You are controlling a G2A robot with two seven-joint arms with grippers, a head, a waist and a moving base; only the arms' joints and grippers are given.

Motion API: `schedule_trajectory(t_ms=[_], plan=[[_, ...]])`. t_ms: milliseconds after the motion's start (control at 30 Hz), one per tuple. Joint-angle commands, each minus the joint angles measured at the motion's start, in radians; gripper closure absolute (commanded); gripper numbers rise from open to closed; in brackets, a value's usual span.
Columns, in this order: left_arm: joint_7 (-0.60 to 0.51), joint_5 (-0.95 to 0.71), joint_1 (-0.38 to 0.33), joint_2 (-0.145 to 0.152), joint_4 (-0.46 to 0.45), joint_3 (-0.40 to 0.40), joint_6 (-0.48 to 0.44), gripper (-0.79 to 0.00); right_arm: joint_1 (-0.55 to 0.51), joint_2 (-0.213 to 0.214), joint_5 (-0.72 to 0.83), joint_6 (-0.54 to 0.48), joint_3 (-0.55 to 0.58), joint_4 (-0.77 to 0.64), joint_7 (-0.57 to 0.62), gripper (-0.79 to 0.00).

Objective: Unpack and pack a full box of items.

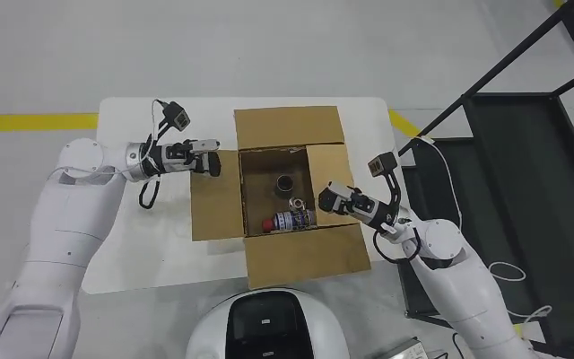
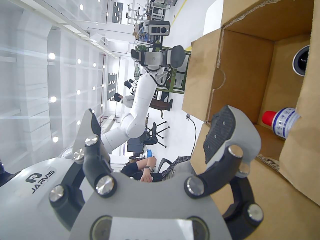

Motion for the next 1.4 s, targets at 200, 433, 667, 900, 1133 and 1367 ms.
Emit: schedule_trajectory(t_ms=[200, 433, 667, 900, 1133, 1367], plan=[[0.161, 0.080, -0.021, -0.026, -0.163, 0.104, 0.131, -0.785, -0.053, 0.002, 0.009, -0.030, 0.050, -0.004, -0.039, -0.785], [0.283, 0.092, -0.086, -0.097, -0.068, 0.283, 0.117, -0.785, -0.111, 0.005, 0.022, -0.011, 0.112, 0.007, -0.076, -0.785], [0.283, 0.078, -0.148, -0.148, 0.066, 0.362, 0.006, -0.785, -0.114, 0.014, 0.011, 0.095, 0.153, 0.039, -0.011, -0.785], [0.283, 0.078, -0.148, -0.148, 0.066, 0.362, 0.006, -0.785, -0.095, 0.018, -0.034, 0.136, 0.145, 0.045, 0.032, -0.785], [0.304, 0.081, -0.145, -0.148, 0.061, 0.358, 0.012, -0.785, -0.095, 0.018, -0.034, 0.136, 0.145, 0.045, 0.032, -0.785], [0.423, 0.066, -0.141, -0.157, -0.060, 0.339, 0.142, -0.785, -0.100, 0.020, -0.094, 0.137, 0.120, -0.008, 0.056, -0.785]])
